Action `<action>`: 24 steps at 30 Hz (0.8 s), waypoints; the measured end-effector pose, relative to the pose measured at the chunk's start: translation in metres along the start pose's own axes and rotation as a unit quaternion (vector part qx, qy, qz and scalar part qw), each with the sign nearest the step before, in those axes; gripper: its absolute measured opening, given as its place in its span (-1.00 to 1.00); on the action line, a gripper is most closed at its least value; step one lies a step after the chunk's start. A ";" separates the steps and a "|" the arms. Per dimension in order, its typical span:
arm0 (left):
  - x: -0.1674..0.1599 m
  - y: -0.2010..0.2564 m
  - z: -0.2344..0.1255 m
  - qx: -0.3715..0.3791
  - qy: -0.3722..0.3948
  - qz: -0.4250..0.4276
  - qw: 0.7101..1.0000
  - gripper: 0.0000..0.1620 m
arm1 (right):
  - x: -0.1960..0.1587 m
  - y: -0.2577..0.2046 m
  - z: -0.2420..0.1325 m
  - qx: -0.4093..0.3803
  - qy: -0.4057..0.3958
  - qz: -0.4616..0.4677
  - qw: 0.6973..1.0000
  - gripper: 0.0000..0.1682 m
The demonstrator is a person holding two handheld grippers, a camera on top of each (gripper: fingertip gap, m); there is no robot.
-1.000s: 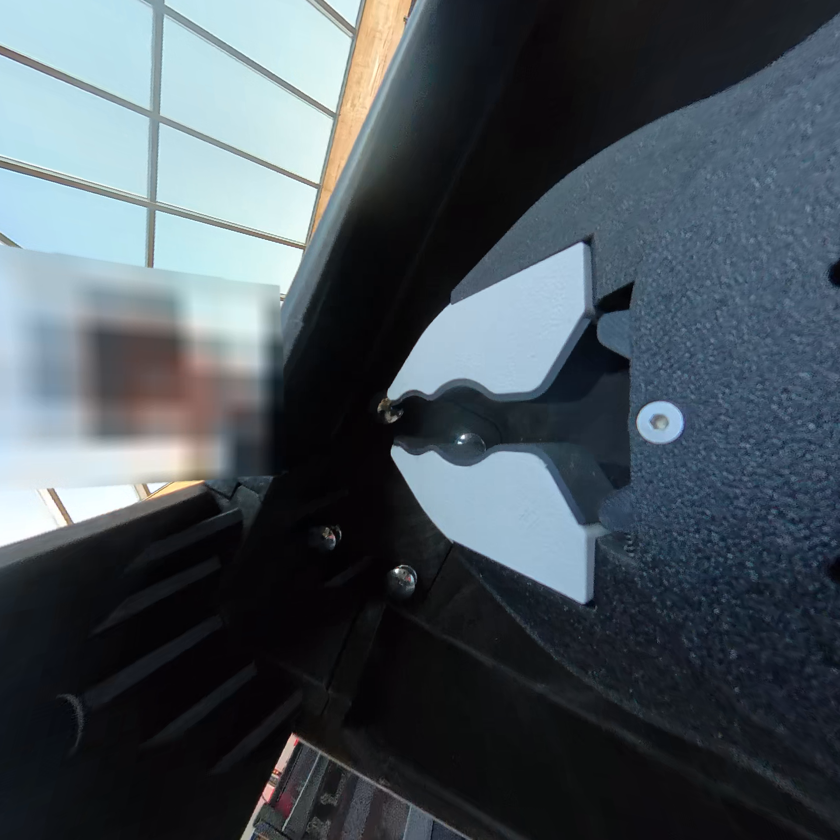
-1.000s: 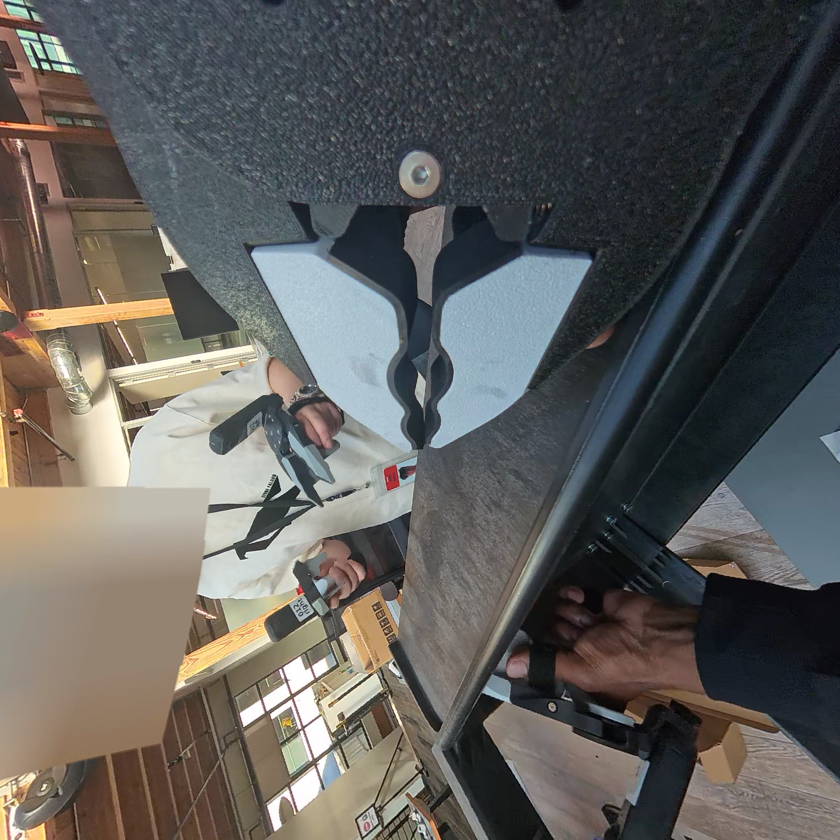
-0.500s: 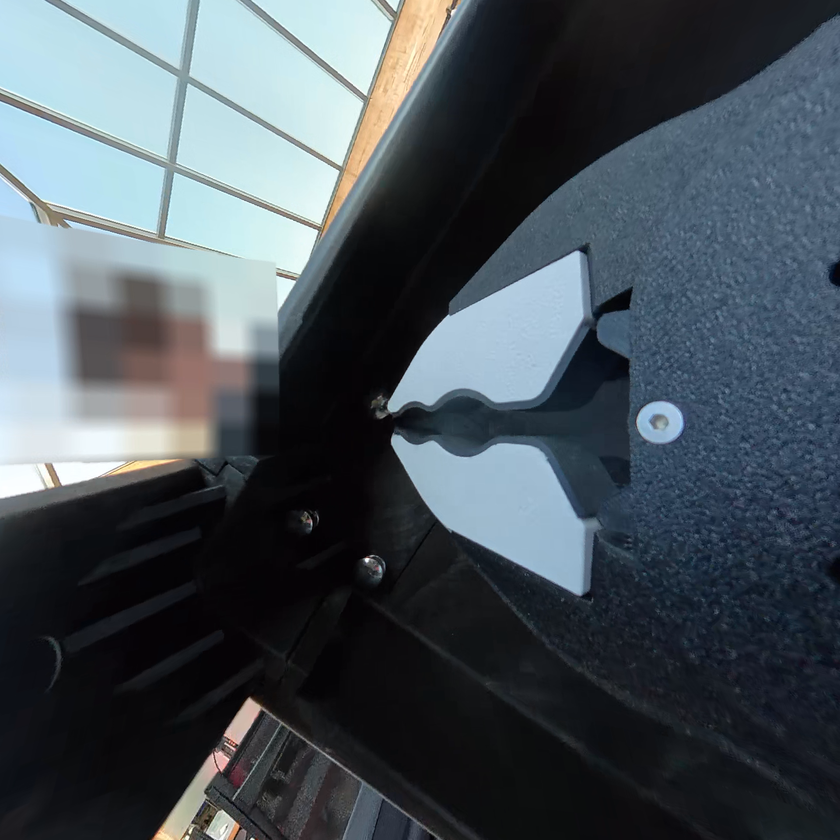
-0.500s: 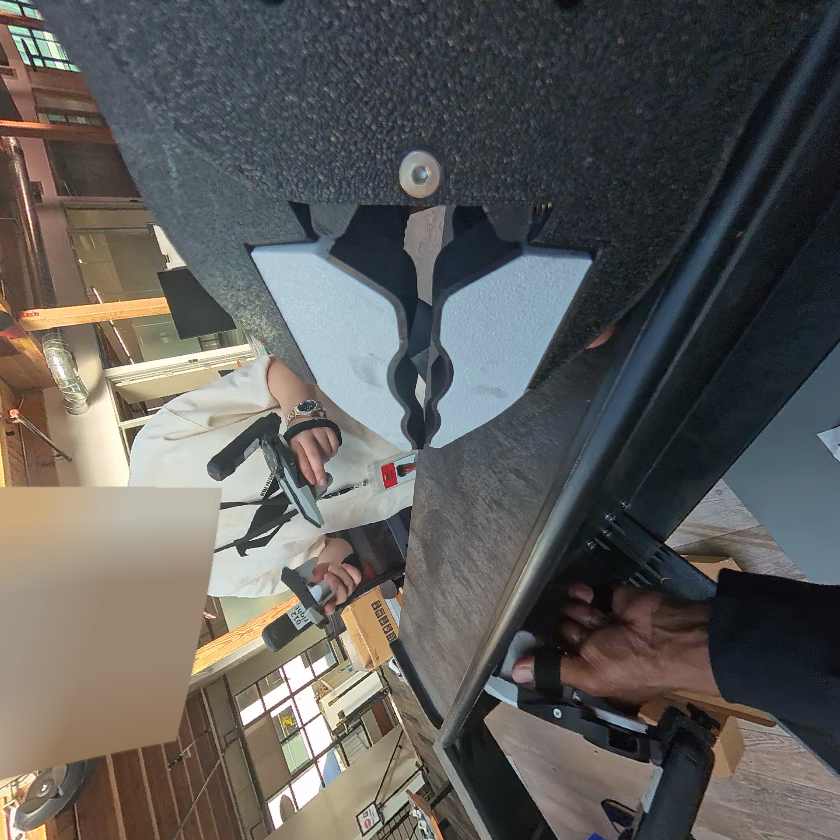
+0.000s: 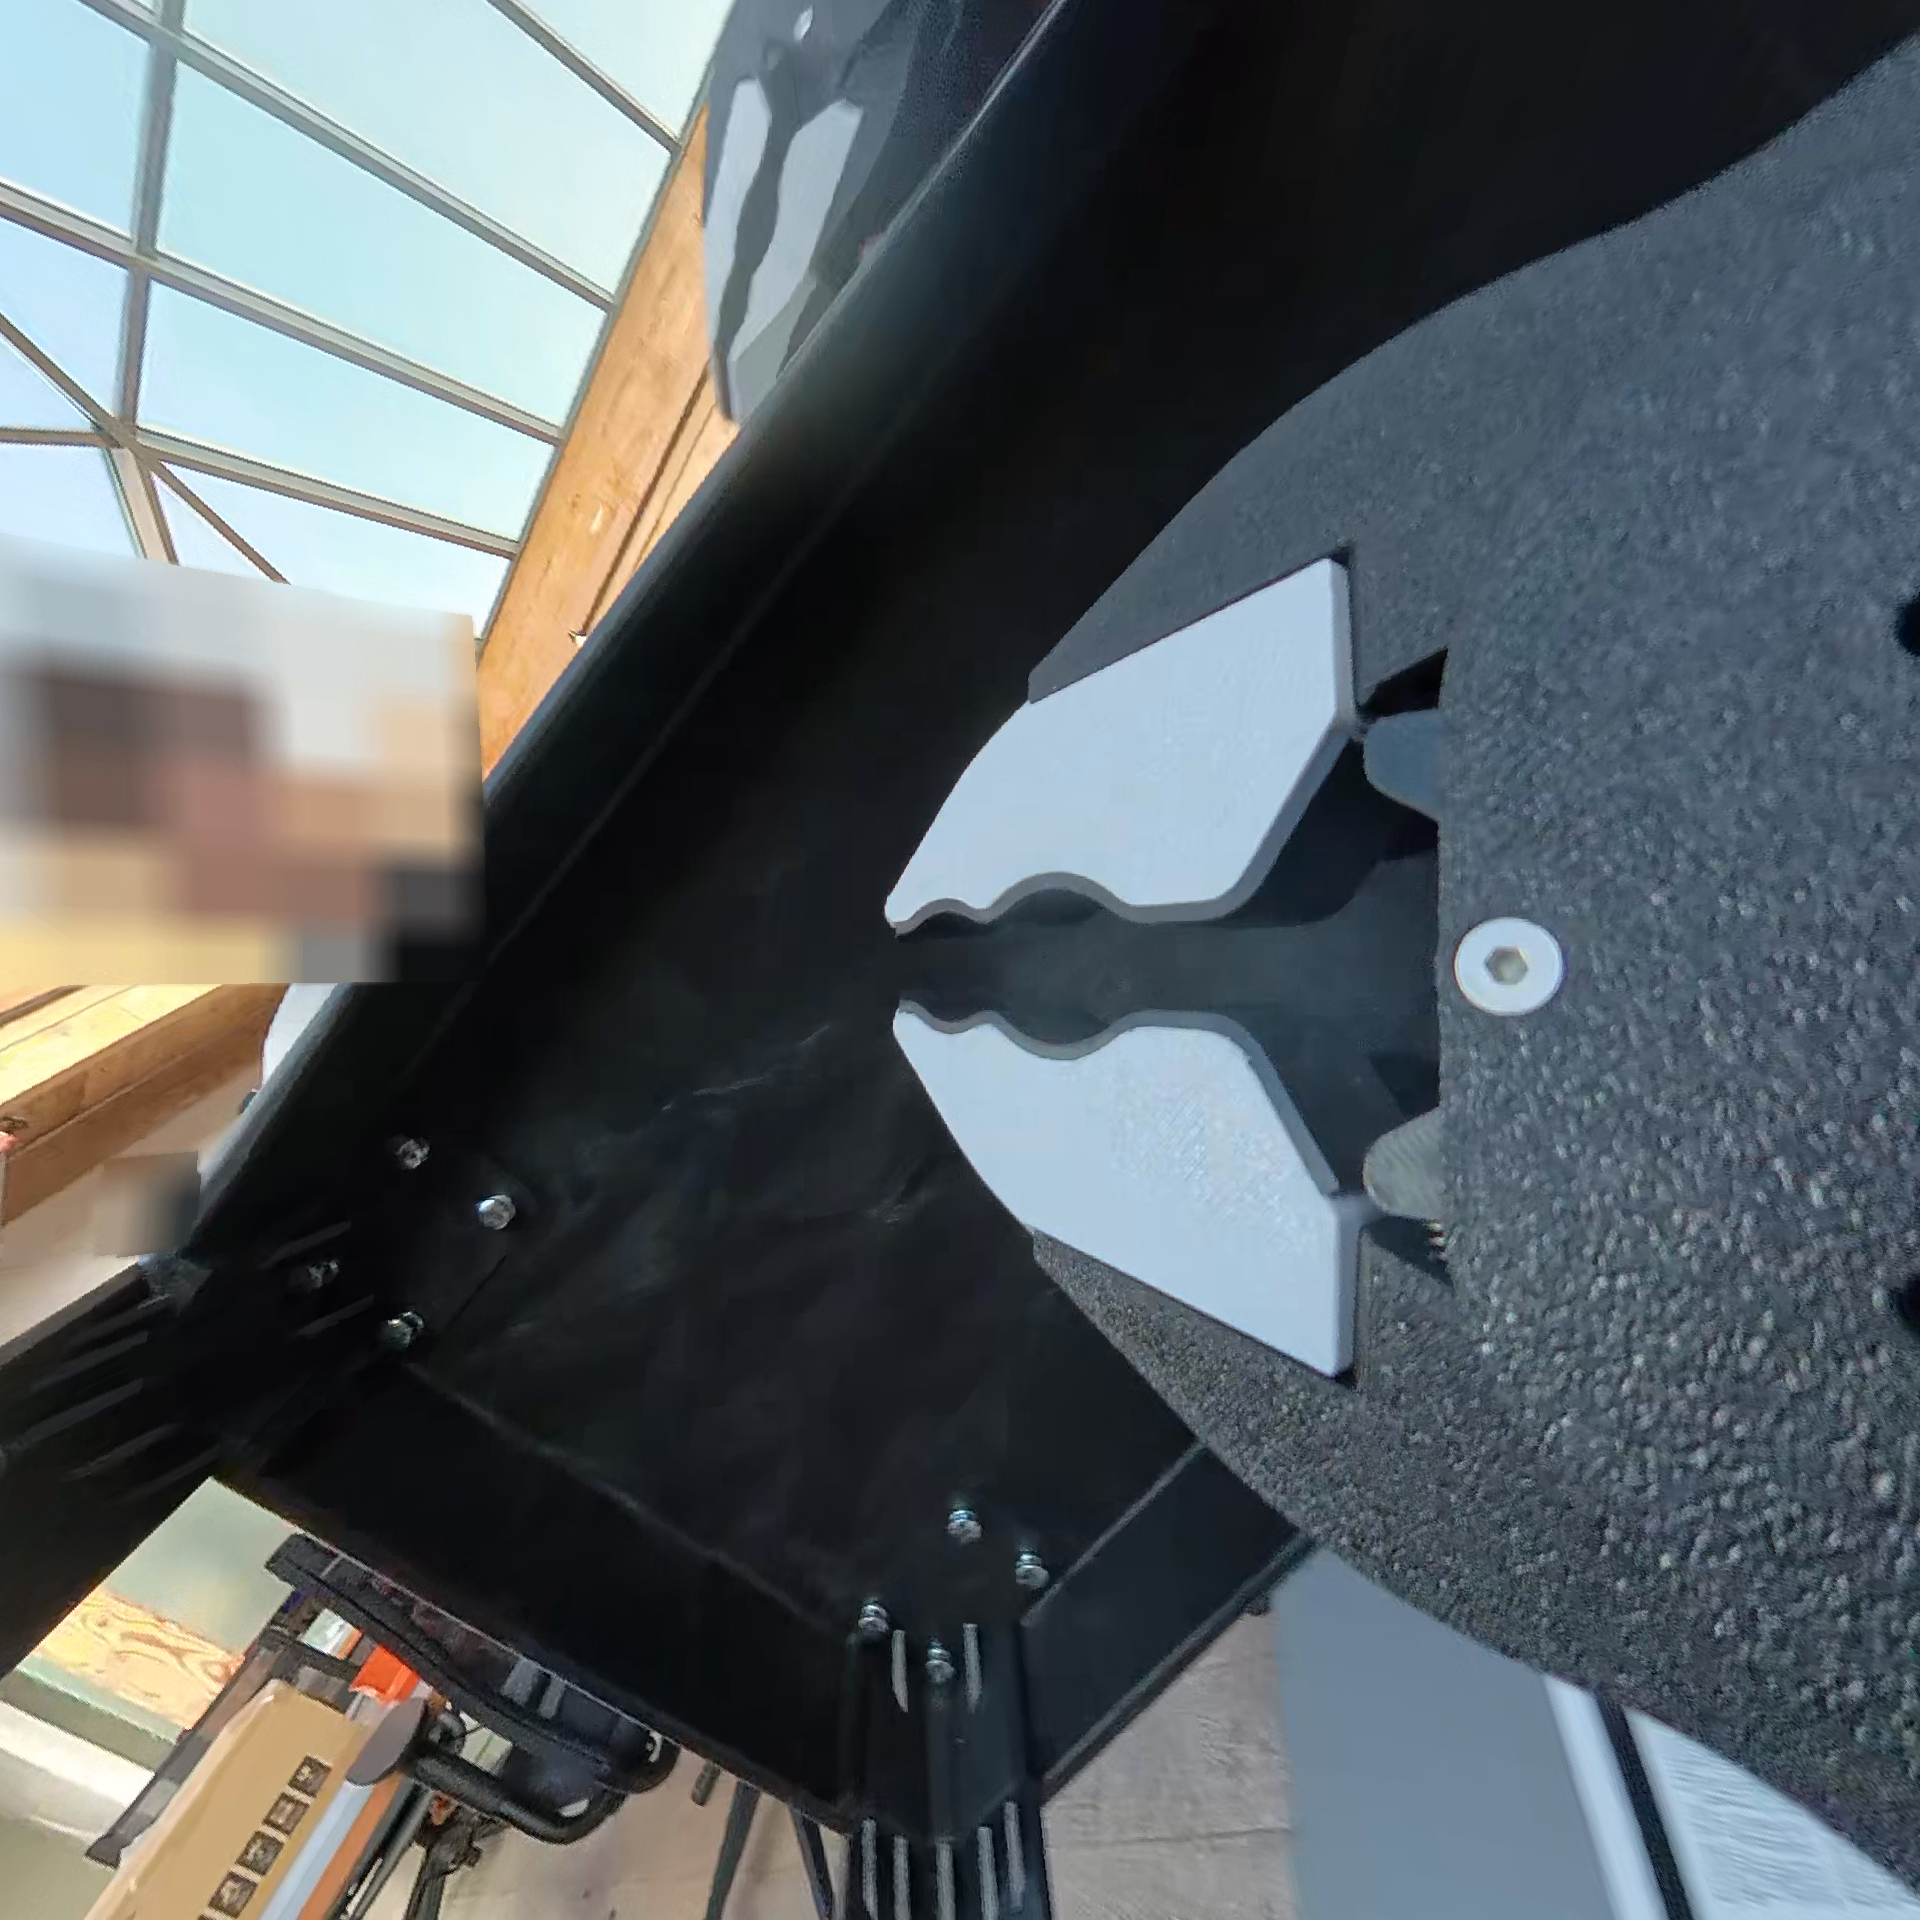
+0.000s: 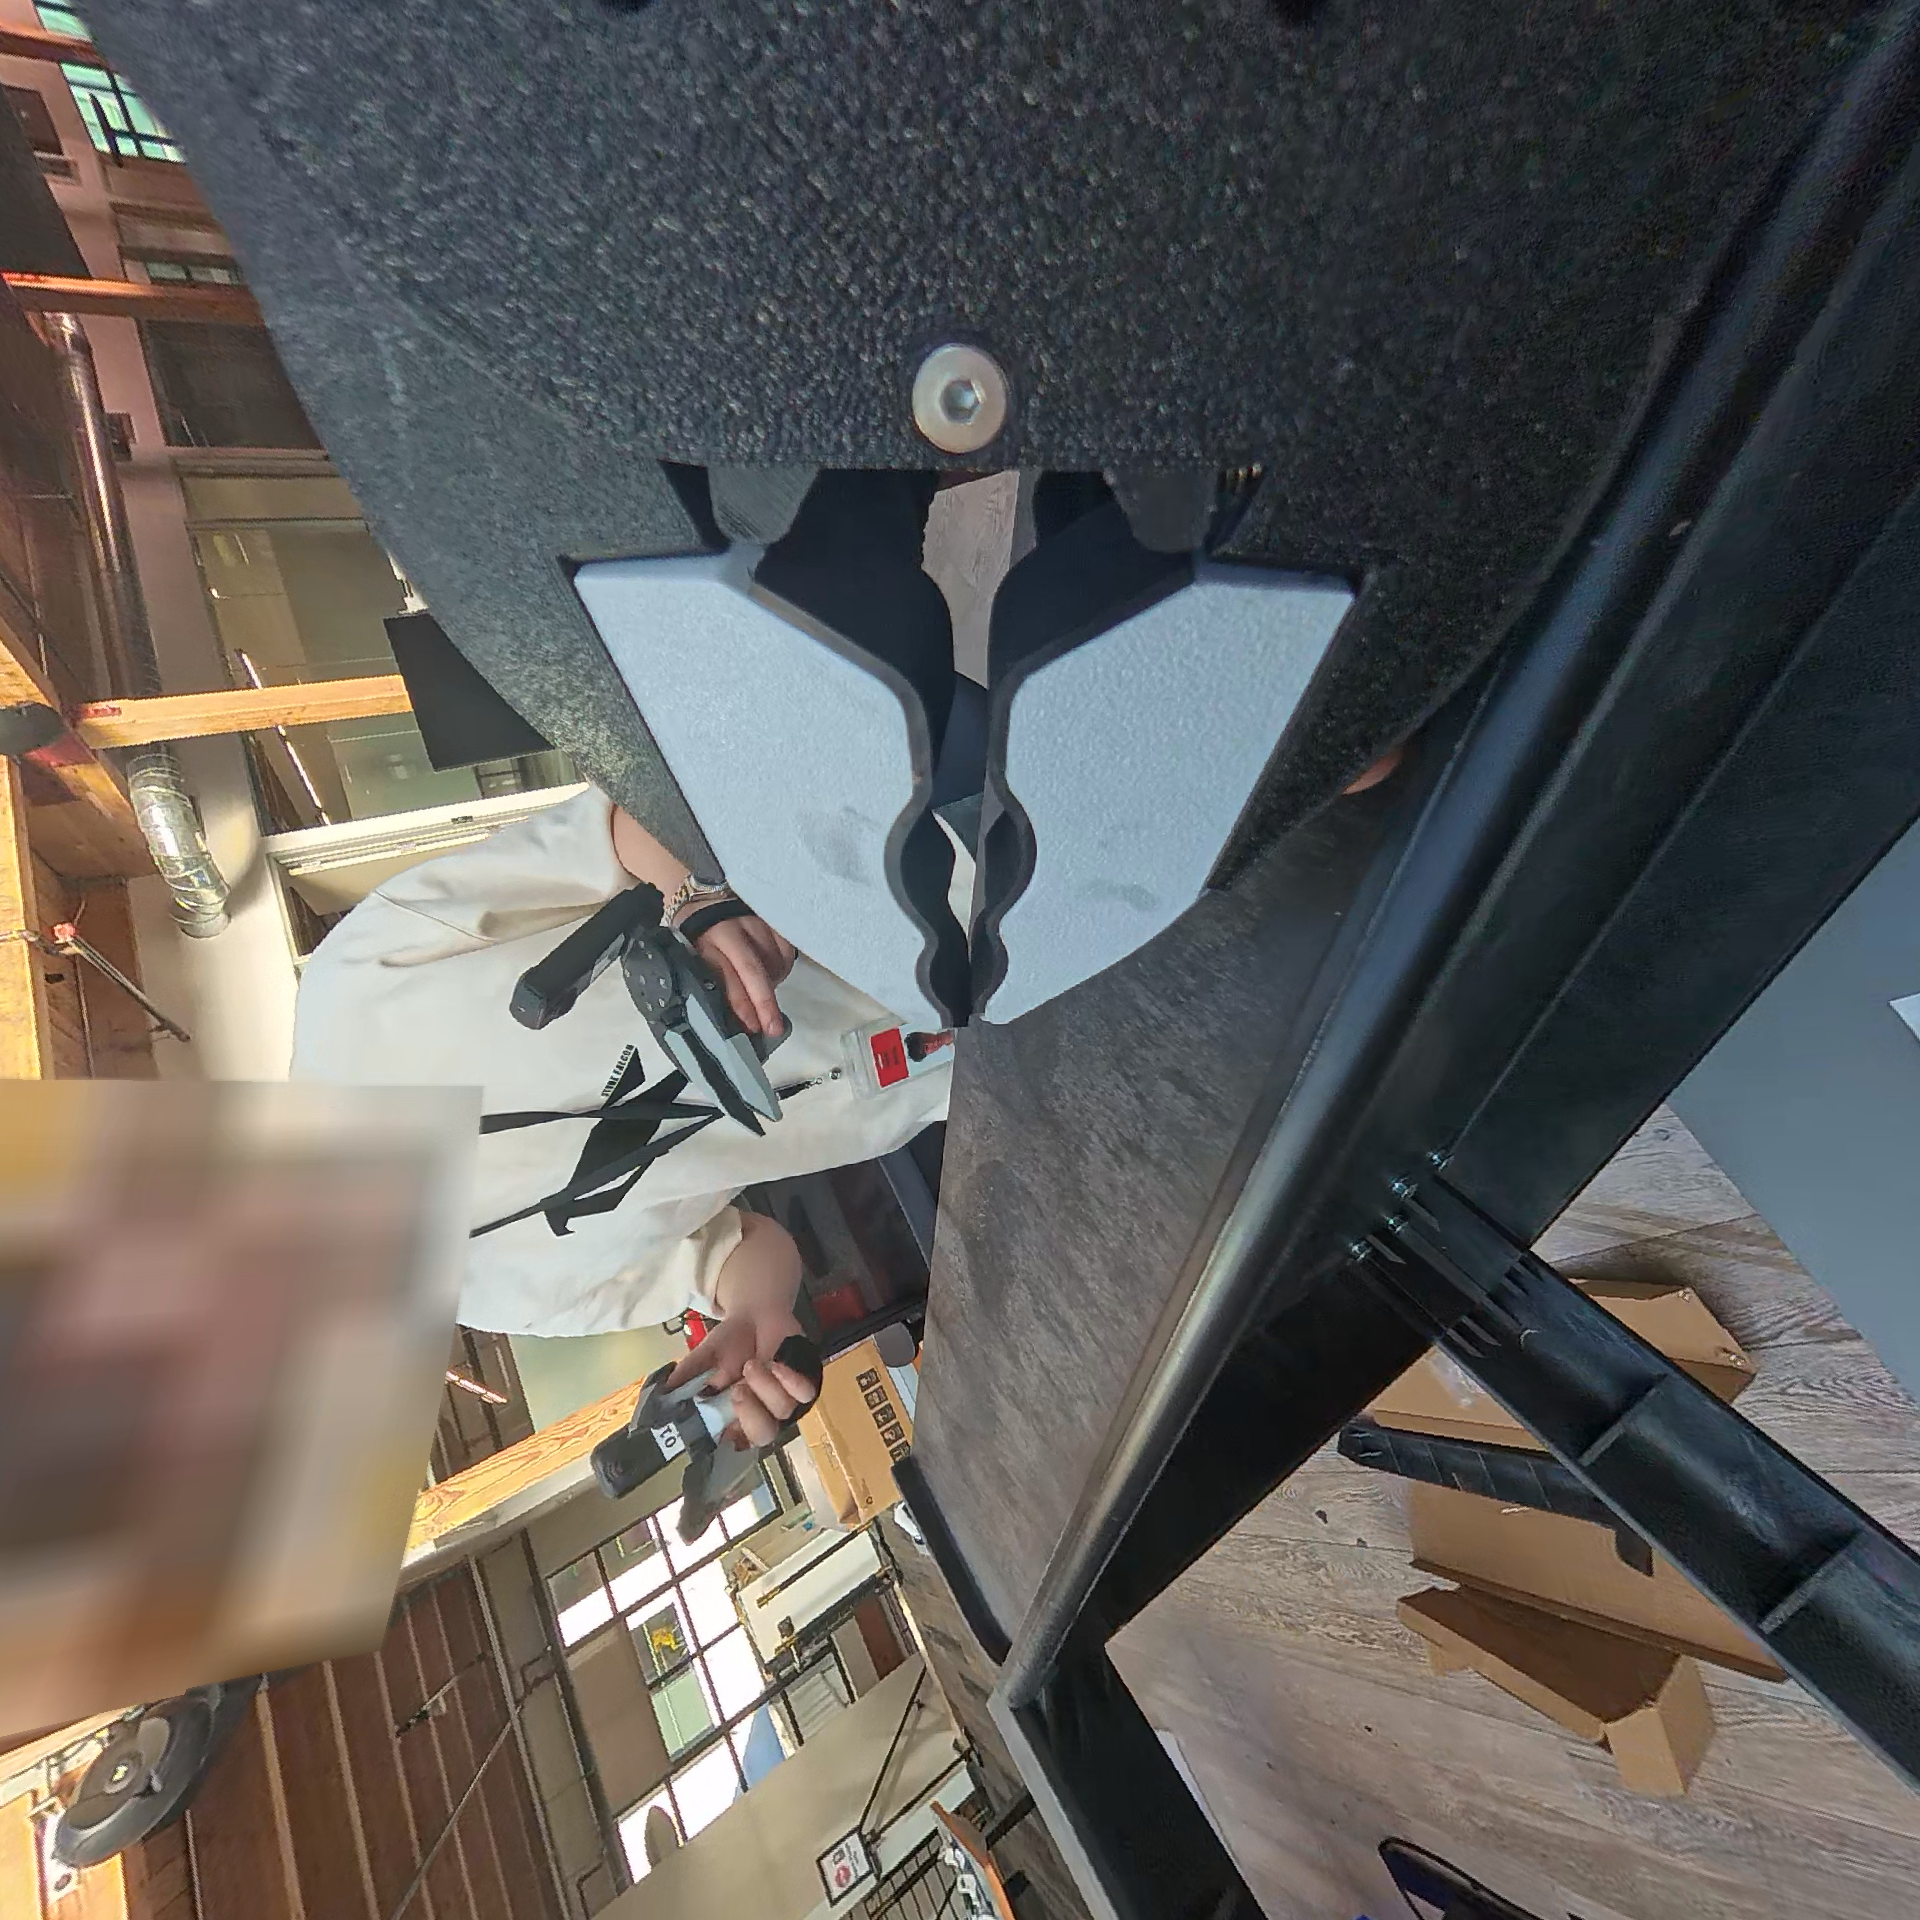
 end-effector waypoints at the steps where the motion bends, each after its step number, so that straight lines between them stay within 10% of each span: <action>1: 0.002 0.019 -0.023 0.007 -0.014 0.009 1.000 -0.87 | 0.000 0.000 0.000 0.001 0.000 0.000 1.000 -1.00; 14: -0.001 0.270 -0.264 0.110 -0.140 0.154 0.972 -0.78 | 0.006 0.015 -0.017 0.007 0.005 0.047 0.999 -1.00; 24: -0.079 0.432 -0.389 0.199 -0.094 0.150 0.964 -0.75 | 0.036 0.055 -0.262 0.054 0.141 0.265 0.952 -1.00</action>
Point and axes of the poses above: each gripper's, where its closed fingertips meet, z out along the fingers, x out of its top, y = z × x across the jaws, the point moved 10 cm from there along -z, back along the fingers, and after that the axes turned 15 degrees about y, right-handed, at the moved point
